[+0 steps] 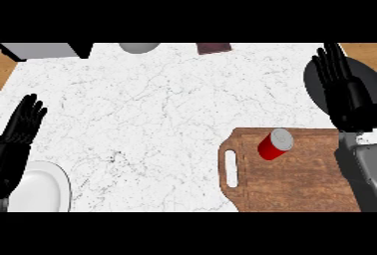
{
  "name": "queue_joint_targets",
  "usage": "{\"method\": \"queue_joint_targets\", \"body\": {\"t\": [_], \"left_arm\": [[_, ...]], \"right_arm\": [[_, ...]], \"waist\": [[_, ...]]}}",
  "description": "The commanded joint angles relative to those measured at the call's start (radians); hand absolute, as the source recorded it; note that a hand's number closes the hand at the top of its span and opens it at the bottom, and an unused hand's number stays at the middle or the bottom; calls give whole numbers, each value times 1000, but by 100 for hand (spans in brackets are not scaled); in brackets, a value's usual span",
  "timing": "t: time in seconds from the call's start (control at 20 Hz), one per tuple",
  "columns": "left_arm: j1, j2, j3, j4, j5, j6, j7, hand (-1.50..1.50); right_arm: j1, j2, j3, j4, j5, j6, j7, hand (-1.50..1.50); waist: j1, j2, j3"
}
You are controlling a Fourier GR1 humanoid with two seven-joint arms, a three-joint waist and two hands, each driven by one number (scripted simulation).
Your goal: Pick the can from the cutting board and place it in the pan
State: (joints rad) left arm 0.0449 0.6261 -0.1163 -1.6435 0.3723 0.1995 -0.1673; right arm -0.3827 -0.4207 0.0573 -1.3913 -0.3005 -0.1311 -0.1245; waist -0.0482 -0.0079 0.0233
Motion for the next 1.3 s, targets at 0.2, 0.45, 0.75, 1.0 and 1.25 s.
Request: {"method": "queue_joint_targets", "body": {"t": [0.2, 0.45, 0.75, 1.0, 1.25], "left_arm": [[-120, -19, -151, -22, -87, -6, 169, 0], [-141, -78, -222, 9, -97, -11, 230, 0], [-199, -129, -171, 96, -111, -66, 269, 0], [-218, -134, -195, 39, -147, -28, 327, 0], [-252, -162, -202, 71, -163, -33, 327, 0]], "right_arm": [[-100, -110, 62, 248, -29, 230, 246, -150], [-29, -209, 214, 297, 361, 50, 172, 150], [124, -140, 188, 235, 342, 85, 100, -150], [-8, -291, 282, 218, 437, 269, 301, -150], [-140, -339, 359, 104, 451, 480, 551, -150]], "waist": [[63, 28, -21], [46, 18, -22], [42, 7, -23], [57, 6, -24], [58, 5, -26]]}}
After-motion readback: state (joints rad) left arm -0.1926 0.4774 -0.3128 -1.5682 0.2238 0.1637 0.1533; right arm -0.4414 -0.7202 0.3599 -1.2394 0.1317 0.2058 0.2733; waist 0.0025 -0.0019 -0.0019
